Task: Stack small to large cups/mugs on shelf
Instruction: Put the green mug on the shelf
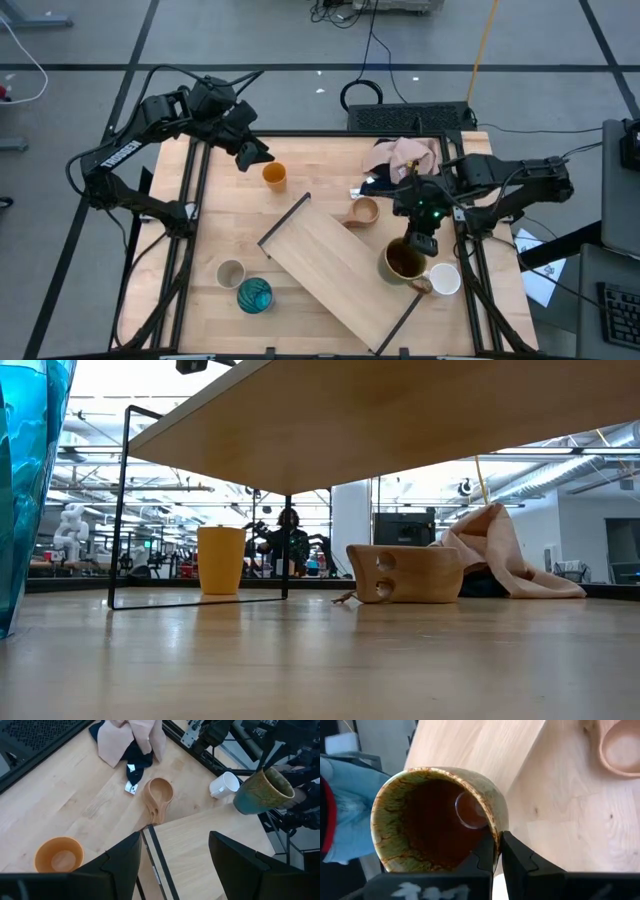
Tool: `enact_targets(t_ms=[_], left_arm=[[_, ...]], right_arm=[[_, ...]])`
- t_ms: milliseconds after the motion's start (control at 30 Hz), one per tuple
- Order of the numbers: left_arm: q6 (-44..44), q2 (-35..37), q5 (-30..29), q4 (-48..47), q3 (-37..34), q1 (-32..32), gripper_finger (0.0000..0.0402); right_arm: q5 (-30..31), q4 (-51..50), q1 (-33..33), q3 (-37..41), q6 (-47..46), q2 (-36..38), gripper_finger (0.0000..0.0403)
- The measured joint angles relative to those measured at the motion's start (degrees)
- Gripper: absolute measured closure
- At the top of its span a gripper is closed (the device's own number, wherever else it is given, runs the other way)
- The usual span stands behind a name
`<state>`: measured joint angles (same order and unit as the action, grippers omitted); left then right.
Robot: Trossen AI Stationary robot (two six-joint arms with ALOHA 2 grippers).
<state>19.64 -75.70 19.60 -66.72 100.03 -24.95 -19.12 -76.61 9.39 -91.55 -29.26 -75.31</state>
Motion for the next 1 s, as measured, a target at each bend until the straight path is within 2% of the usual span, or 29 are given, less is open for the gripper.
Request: enact_targets(t_ms=[367, 667, 1000], left_arm=[[-0.15, 0.0, 0.02, 0.02, 0.0, 0.0, 0.0167], [-0.39, 0.0, -0.13, 0.04, 0.0, 2.31, 0.0167], [-0.39, 0.0, -0.63, 0.07, 0.0, 3.32, 0.0167]], right_arm=[[-0.15, -0.22, 4.46, -0.02, 0.0, -1.53, 0.0397], [0.87, -1.02, 7.03, -0.11, 0.71, -4.26, 0.0397], [5.06, -0.26, 6.81, -0.11, -0.02, -4.24, 0.0397]])
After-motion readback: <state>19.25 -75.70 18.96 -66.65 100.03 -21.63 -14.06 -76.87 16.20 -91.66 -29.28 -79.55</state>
